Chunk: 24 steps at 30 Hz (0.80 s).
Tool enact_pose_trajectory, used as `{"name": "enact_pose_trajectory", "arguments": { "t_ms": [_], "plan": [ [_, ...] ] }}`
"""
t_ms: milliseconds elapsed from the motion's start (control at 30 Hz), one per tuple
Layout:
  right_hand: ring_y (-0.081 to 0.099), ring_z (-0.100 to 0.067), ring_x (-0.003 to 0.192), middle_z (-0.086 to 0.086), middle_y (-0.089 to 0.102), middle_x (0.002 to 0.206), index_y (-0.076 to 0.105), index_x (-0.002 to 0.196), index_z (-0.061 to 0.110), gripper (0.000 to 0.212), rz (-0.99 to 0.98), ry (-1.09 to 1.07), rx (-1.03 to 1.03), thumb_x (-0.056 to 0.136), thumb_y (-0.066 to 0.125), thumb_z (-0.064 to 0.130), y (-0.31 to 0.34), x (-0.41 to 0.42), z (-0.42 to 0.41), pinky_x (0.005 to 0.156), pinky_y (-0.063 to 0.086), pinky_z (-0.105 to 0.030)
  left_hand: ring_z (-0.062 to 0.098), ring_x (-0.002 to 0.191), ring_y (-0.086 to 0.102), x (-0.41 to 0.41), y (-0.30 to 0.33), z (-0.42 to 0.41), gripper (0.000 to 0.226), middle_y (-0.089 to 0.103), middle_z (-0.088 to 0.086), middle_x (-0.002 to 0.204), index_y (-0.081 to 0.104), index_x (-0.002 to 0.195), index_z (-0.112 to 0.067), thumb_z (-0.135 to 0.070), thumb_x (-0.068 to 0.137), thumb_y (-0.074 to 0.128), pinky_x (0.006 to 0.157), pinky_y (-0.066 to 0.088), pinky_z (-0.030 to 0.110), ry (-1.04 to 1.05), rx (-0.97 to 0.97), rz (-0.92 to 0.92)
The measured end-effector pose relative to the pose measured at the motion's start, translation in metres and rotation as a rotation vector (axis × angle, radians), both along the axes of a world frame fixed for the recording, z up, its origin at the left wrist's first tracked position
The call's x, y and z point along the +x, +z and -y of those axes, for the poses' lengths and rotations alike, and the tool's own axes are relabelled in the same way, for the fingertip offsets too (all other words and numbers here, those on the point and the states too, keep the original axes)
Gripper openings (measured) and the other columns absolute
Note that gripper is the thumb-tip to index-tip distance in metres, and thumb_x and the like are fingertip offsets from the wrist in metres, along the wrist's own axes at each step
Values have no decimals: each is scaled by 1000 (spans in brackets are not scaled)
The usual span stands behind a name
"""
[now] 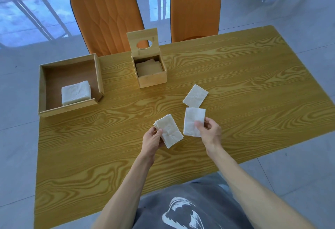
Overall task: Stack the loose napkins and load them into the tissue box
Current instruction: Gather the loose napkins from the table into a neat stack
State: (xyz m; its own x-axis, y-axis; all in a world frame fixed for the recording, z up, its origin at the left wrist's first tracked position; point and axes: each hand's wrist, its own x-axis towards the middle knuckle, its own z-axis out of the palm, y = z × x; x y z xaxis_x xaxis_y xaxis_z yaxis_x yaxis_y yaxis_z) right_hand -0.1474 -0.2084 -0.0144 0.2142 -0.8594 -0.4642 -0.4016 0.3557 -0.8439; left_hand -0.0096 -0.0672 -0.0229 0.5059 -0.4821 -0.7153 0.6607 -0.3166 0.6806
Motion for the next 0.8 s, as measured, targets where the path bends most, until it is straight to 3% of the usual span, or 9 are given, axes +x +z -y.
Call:
{"name": "enact_pose_trajectory", "arguments": {
  "t_ms": [67, 167, 300, 600, 700, 800],
  "plan": [
    [72, -18, 92, -3, 76, 101, 70, 108, 17, 19, 105, 113, 95, 89, 73, 20, 0, 3, -1, 77, 59, -29, 20, 92, 72, 0, 1, -1, 22, 74, 9, 107, 66, 116, -13, -12, 101, 51, 63, 58, 26, 1, -9, -14],
    [73, -19, 98, -4, 76, 106, 67, 120, 13, 34, 157, 273, 168, 87, 75, 18, -4, 11, -6, 86, 60, -37, 19, 91, 71, -1, 3, -1, 22, 74, 8, 105, 67, 116, -12, -12, 101, 50, 65, 58, 28, 0, -14, -22],
    [73, -19, 99, -4, 75, 107, 62, 122, 18, 40, 179, 348, 175, 86, 77, 16, -8, 27, -14, 84, 60, -36, 22, 93, 71, -1, 5, -1, 22, 74, 9, 105, 68, 115, -10, -14, 101, 51, 70, 58, 32, 7, -42, -45],
    [68, -10, 91, 1, 73, 101, 69, 113, 10, 35, -99, 510, -60, 83, 79, 24, -15, 41, -12, 76, 54, -19, 22, 90, 73, 0, 7, 1, 29, 77, 9, 102, 70, 112, -13, -36, 98, 56, 75, 58, 35, 42, -50, -74],
    [69, -10, 90, 1, 74, 101, 70, 112, 13, 36, -177, 570, -121, 82, 80, 30, -14, 42, -9, 79, 57, -24, 22, 90, 74, 0, 6, 4, 27, 77, 7, 101, 67, 114, -12, -25, 90, 71, 79, 61, 38, 27, -16, -14],
    [68, -10, 93, 5, 73, 100, 70, 112, 17, 39, -250, 566, -167, 81, 78, 39, -14, 44, -4, 82, 57, -28, 17, 86, 73, 2, 7, 8, 20, 75, 4, 98, 65, 110, -12, -13, 90, 70, 72, 61, 31, 31, 20, 48]
  ]
}}
